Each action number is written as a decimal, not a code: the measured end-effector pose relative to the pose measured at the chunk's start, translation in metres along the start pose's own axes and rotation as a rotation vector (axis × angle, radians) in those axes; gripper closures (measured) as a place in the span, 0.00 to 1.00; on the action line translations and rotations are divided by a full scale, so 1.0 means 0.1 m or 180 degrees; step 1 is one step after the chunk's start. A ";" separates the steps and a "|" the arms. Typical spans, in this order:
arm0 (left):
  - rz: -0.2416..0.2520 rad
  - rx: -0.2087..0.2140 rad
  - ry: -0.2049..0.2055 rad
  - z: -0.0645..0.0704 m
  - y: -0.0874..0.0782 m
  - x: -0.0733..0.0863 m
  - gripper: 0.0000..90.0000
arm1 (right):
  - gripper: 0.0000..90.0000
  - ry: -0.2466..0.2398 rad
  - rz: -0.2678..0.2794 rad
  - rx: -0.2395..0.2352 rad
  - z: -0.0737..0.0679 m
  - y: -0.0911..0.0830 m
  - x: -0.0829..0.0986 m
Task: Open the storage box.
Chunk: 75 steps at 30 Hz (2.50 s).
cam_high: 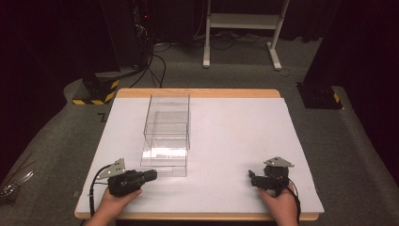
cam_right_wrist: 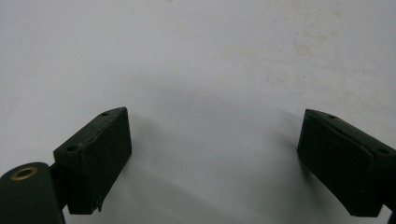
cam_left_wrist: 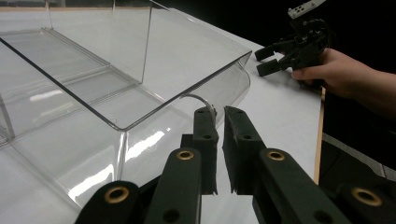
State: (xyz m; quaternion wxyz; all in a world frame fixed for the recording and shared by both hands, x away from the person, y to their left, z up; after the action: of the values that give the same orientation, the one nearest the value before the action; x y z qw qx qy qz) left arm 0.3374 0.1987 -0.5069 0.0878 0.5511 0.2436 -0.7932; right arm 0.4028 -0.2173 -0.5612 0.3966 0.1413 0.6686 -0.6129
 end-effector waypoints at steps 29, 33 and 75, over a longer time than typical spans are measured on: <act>0.0024 0.0031 0.0038 0.12 -0.11 0.07 0.82 | 0.11 0.0002 0.0001 0.0000 0.00 0.00 0.00; 0.0075 -0.0053 0.0037 0.12 -0.16 0.01 0.77 | 0.11 0.0002 0.0000 -0.0002 0.00 0.00 0.00; -0.0121 -0.2308 -0.0198 -0.91 -0.92 0.21 0.50 | 0.11 0.0003 -0.0001 -0.0002 0.00 0.00 0.00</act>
State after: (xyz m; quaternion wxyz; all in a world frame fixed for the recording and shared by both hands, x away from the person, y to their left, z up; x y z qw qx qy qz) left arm 0.3676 0.3246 -0.5249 0.2702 0.4551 0.5164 -0.6732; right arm 0.4028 -0.2172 -0.5612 0.3962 0.1413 0.6690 -0.6128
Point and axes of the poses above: each handheld gripper's, and its own axes: y roughly forward along the jaws, x roughly out of its underside, z roughly to its right, the point moved 8 cm from there along y, roughly forward along the jaws, and after that the axes turned 3 degrees about x, right-handed, at the moved point
